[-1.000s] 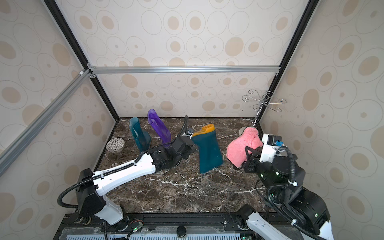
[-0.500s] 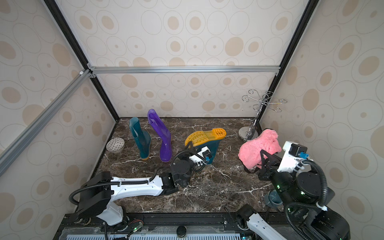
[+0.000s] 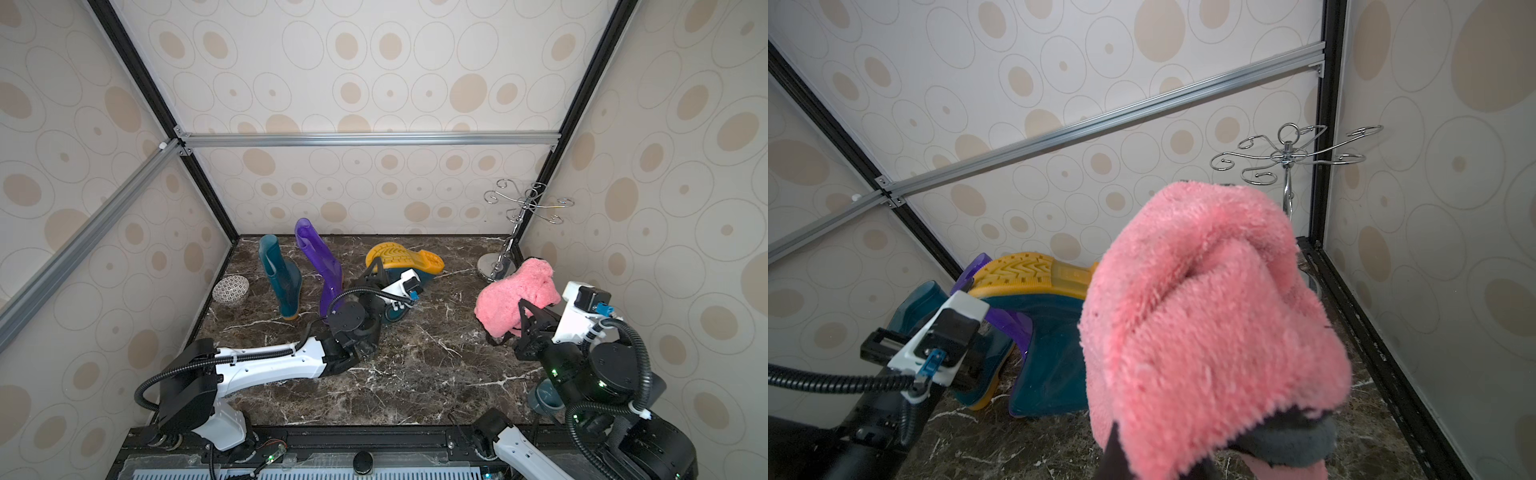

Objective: Wipe the rubber boots with a cloth
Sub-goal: Adjust the rubber boot at the center of the board.

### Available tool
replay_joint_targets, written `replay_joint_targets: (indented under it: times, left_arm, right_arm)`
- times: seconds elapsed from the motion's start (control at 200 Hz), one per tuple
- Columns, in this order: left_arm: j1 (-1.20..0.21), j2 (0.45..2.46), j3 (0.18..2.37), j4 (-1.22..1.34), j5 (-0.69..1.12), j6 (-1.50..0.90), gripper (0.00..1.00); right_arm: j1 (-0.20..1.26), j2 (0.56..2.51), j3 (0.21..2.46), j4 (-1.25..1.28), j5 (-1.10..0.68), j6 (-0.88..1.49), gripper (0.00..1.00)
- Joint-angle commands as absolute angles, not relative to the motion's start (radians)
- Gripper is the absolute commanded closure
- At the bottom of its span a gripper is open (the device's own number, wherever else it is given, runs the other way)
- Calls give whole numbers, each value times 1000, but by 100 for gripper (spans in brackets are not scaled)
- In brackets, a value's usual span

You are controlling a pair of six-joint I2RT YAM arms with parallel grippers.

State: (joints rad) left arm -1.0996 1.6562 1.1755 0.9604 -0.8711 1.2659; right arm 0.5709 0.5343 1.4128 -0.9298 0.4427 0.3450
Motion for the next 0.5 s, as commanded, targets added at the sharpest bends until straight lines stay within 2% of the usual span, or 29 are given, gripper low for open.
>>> replay_joint_targets:
  times: [0.0,0.14,0.38,0.495]
  left_arm:
    - [-1078,1717,1249,1230,-778,1399,100]
    - [-1121,1800,1200,1384,-806,1435,100]
    - [-1251,2072,1127,1716,-888,1572,100]
    - [-1301,2097,1065,1722,-943,1547,100]
  right_arm:
    - [569,535,1389,-888,440,329,100]
    - [570,502,1346,-873,431,337,100]
    - [570,429,1272,-877,420,377,100]
    - [570,412,1295,-912,414,381,100]
